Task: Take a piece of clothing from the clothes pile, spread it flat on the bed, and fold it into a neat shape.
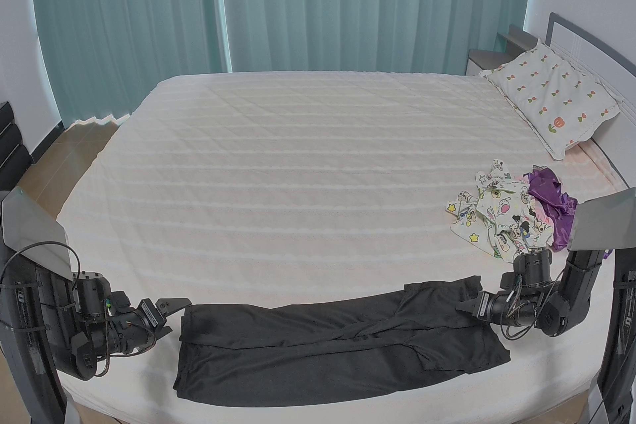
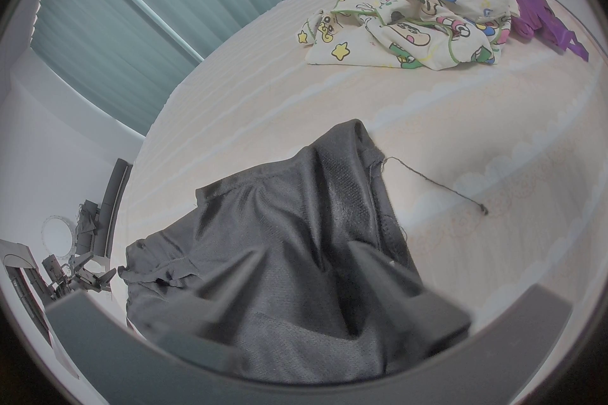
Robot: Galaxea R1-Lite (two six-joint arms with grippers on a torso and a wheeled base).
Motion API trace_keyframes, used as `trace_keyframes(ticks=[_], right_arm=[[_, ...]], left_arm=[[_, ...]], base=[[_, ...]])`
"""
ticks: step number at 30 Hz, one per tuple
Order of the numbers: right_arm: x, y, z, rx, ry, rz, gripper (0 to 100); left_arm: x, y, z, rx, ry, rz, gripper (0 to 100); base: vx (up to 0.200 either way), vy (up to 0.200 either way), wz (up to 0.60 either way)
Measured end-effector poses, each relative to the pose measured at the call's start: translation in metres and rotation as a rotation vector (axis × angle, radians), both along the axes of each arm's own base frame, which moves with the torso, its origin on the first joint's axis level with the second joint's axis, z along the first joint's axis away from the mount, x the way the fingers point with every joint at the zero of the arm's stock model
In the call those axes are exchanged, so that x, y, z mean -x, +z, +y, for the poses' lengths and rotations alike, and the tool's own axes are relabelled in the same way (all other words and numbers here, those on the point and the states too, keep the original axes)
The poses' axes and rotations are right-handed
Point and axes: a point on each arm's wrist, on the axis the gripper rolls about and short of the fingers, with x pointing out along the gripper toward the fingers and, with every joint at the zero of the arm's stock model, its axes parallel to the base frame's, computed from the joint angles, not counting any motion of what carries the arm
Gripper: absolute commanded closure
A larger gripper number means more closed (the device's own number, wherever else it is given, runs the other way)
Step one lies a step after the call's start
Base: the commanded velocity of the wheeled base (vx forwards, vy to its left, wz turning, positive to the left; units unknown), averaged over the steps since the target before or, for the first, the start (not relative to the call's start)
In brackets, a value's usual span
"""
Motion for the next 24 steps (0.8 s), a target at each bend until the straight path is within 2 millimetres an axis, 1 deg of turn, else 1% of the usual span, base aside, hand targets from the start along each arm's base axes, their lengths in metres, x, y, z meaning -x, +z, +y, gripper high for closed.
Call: trace_keyframes(ticks=[4, 7, 10, 12, 17, 24], right_arm=[[-0.001, 0.003, -0.004, -0.002, -0.020, -0.013, 0], [-0.002, 0.009, -0.009, -0.015, -0.051, -0.037, 0], [0.001, 0.016, -0.013, -0.050, -0.102, -0.041, 0], [0.007, 0.020, -0.015, -0.095, -0.152, -0.031, 0], [0.017, 0.029, -0.019, -0.185, -0.231, -0.057, 0], [0.030, 0.033, -0.022, -0.216, -0.253, -0.099, 0]], left_arm=[[0.000, 0.000, 0.000, -0.001, -0.003, -0.001, 0], [0.000, 0.000, -0.001, -0.002, -0.005, 0.000, 0], [0.000, 0.000, -0.002, -0.002, -0.008, 0.001, 0], [0.001, 0.000, -0.002, -0.002, -0.010, 0.002, 0], [0.002, 0.000, -0.004, -0.002, -0.015, 0.007, 0], [0.005, 0.000, -0.005, -0.005, -0.020, 0.015, 0]], base=[[0.000, 0.000, 0.00], [0.000, 0.000, 0.00], [0.000, 0.000, 0.00], [0.000, 0.000, 0.00], [-0.200, 0.000, 0.00], [-0.200, 0.000, 0.00]])
